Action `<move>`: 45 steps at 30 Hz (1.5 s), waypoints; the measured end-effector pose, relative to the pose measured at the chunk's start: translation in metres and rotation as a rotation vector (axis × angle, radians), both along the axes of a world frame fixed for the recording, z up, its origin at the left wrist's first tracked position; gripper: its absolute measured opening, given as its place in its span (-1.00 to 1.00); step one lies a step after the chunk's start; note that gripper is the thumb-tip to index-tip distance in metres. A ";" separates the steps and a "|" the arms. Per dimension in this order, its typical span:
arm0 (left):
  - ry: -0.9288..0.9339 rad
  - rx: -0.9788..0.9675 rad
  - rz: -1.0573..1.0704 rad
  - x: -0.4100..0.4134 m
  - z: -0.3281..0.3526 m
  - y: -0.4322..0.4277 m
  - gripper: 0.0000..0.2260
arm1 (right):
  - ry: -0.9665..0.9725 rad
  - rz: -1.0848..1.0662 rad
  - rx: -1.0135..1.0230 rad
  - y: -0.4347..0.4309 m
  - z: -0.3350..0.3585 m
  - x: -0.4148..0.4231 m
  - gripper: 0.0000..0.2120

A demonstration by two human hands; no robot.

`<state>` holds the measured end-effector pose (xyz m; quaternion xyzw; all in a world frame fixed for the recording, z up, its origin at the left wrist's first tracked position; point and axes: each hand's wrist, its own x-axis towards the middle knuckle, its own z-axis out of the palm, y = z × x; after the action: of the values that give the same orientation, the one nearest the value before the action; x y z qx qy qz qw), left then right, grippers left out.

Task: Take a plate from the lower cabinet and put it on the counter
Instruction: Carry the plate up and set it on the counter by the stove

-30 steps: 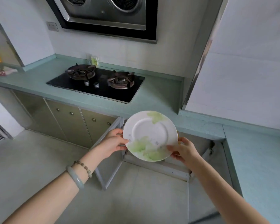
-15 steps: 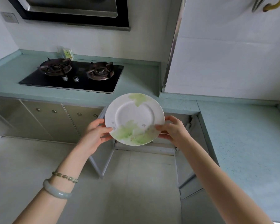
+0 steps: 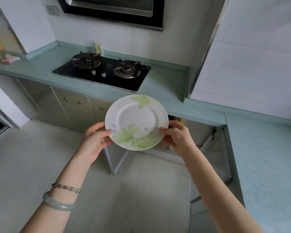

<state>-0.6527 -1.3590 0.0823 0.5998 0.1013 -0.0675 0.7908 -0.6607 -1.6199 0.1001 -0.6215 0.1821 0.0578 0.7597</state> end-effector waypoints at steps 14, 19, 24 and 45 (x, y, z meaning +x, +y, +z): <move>0.047 0.044 0.409 -0.043 -0.006 0.165 -0.76 | 0.036 0.367 0.014 0.178 -0.009 0.053 -0.81; 0.044 0.040 0.445 -0.028 -0.010 0.245 -0.77 | 0.022 0.392 0.019 0.261 -0.006 0.075 -0.79; 0.014 0.040 0.453 0.001 -0.005 0.330 -0.77 | 0.001 0.389 0.041 0.346 -0.003 0.101 -0.76; 0.031 0.020 0.414 0.227 -0.024 0.569 -0.71 | 0.030 0.381 0.051 0.581 -0.021 0.324 -0.76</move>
<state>-0.4254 -0.7904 0.0588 0.5731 0.2353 0.0882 0.7801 -0.3364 -1.0393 0.0786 -0.6244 0.0707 0.2143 0.7478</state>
